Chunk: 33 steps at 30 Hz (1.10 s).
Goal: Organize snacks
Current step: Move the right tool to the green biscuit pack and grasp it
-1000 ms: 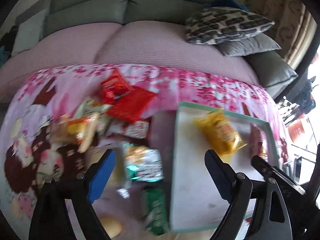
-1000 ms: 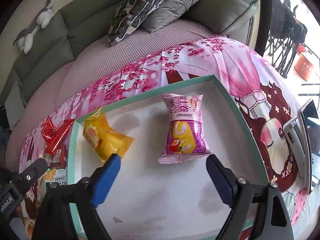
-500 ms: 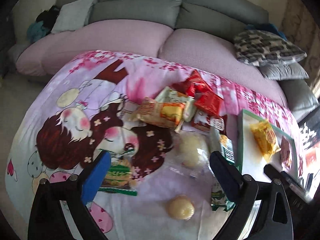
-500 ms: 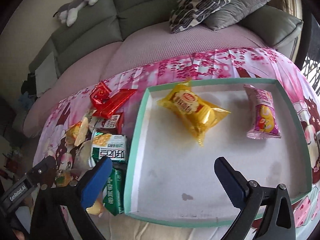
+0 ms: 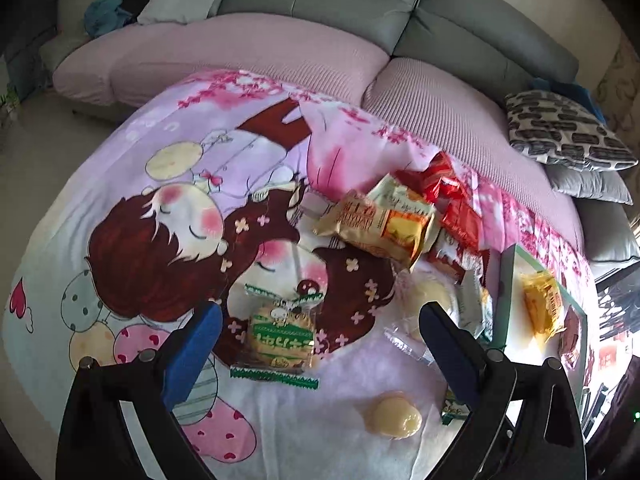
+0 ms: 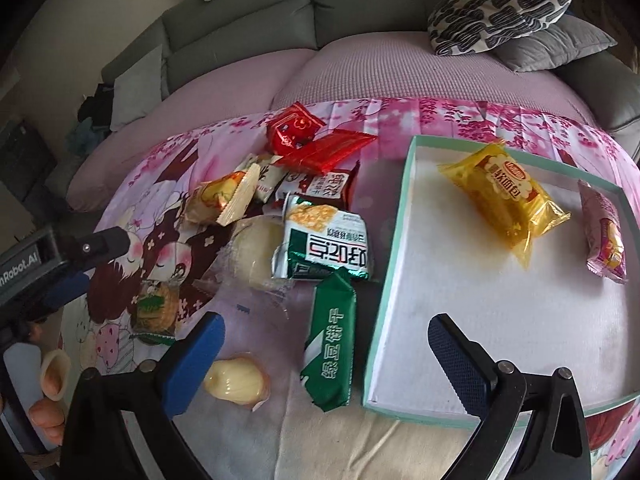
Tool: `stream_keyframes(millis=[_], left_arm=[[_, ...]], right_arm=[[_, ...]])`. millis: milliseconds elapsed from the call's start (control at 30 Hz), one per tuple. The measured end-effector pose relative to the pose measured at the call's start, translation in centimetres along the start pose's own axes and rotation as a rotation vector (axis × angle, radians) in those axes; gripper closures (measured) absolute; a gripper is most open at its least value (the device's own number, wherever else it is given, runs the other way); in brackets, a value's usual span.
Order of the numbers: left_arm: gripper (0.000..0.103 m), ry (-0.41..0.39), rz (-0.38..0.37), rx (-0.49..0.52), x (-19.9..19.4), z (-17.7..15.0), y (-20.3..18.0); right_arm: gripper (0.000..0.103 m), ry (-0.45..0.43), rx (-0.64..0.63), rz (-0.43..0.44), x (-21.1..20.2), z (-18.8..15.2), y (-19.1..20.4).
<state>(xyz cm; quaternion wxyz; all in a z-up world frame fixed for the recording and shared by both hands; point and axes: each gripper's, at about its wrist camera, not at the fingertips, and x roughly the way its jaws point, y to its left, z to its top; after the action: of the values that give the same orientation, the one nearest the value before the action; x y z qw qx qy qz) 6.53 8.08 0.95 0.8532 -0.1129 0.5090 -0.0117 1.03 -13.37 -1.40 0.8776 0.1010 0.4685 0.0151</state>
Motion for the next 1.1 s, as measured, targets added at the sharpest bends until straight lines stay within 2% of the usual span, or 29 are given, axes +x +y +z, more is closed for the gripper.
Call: stream_keyframes(millis=[67, 167, 267, 367, 500, 667, 800, 1100], left_arm=[[0.004, 0.013, -0.006, 0.023, 0.2, -0.2, -0.4], [0.004, 0.029, -0.017, 0.048, 0.5, -0.7, -1.2], [0.004, 0.049, -0.038, 0.054, 0.7, -1.2, -1.7], [0.004, 0.076, -0.043, 0.059, 1.2, -2.0, -2.1], [0.004, 0.113, -0.038, 0.066, 1.9, -2.8, -2.5], [0.004, 0.136, -0.074, 0.054, 2.2, -3.1, -2.6], [0.004, 0.133, -0.079, 0.045, 2.1, -3.1, -2.6], [0.004, 0.142, -0.088, 0.037, 2.1, -2.9, -2.5]], right_arm=[[0.004, 0.013, -0.011, -0.011, 0.1, -0.2, 0.4], [0.015, 0.049, 0.005, -0.017, 0.5, -0.5, 0.2], [0.02, 0.077, 0.018, -0.03, 0.6, -0.8, -0.2], [0.027, 0.097, 0.026, -0.014, 0.6, -1.3, -0.2], [0.031, 0.126, 0.049, 0.007, 0.9, -1.6, -0.4], [0.046, 0.114, 0.063, 0.015, 0.8, -1.5, -0.6], [0.051, 0.094, 0.057, 0.01, 0.5, -1.3, -0.4], [0.053, 0.049, 0.034, 0.03, -0.5, -1.1, 0.3]])
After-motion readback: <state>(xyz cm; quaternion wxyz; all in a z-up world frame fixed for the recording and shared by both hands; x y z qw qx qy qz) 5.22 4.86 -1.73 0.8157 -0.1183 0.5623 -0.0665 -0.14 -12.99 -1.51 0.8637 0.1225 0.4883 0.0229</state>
